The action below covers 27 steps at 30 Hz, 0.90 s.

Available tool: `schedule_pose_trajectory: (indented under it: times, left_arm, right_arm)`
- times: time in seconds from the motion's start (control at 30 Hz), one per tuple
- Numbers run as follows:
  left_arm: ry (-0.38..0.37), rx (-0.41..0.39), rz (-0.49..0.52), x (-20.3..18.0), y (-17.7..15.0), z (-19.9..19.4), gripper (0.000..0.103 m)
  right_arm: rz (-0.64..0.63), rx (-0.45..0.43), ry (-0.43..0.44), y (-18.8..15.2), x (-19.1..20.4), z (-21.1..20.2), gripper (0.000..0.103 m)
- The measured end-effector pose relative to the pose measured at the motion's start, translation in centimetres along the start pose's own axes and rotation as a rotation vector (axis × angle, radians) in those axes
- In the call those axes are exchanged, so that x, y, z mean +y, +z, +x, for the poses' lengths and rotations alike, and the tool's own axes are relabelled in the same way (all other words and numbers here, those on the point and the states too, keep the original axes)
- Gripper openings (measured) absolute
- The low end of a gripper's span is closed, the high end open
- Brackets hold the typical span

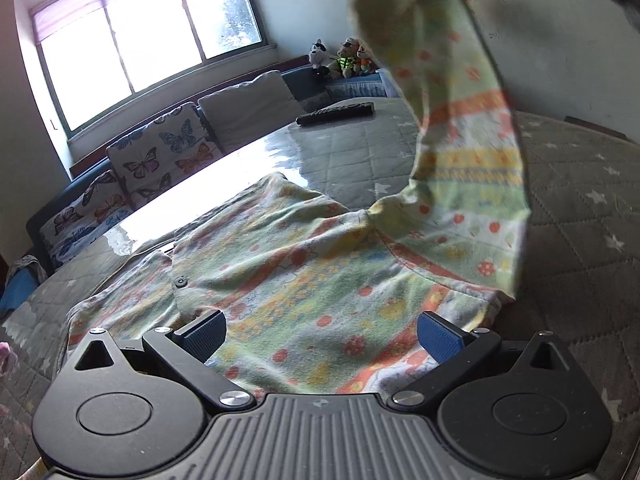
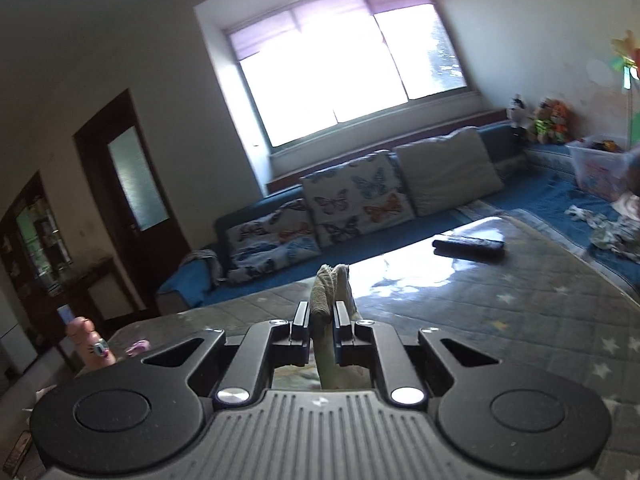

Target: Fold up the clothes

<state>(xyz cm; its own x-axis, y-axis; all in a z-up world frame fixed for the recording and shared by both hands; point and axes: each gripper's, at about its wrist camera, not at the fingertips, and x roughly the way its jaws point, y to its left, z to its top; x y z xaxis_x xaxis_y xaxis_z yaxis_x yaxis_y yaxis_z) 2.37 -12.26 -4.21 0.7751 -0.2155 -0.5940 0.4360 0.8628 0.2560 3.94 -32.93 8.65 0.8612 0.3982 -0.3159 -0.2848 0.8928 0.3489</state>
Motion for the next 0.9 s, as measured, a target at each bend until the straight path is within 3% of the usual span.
schedule_pose_trajectory:
  times: [0.23,0.43,0.67,0.77,0.8,0.83,0.9]
  left_arm:
    - [0.017,-0.06,-0.084,2.6,-0.9,-3.3,0.103]
    - [0.106,-0.062,-0.183,6.3,-3.4,-5.9,0.103]
    - [0.21,-0.031,-0.282,10.3,-6.3,-7.6,0.103]
    - [0.233,-0.037,-0.31,11.3,-6.9,-8.1,0.103]
    - [0.238,-0.04,-0.315,11.5,-6.9,-8.2,0.103]
    - [0.243,-0.043,-0.32,11.7,-7.0,-8.3,0.103]
    - [0.25,-0.047,-0.326,12.0,-7.0,-8.5,0.103]
  right_arm:
    - [-0.066,0.017,0.147,1.1,5.6,2.6,0.01]
    - [-0.111,0.078,0.249,0.0,9.9,5.7,0.01]
    - [-0.232,0.284,0.303,-5.9,12.9,8.3,0.011]
    - [-0.286,0.375,0.322,-8.4,13.6,8.8,0.02]
    - [-0.299,0.404,0.332,-9.1,13.6,8.7,0.026]
    - [-0.304,0.417,0.34,-9.5,13.4,8.2,0.039]
    - [-0.314,0.441,0.34,-10.4,12.4,7.1,0.046]
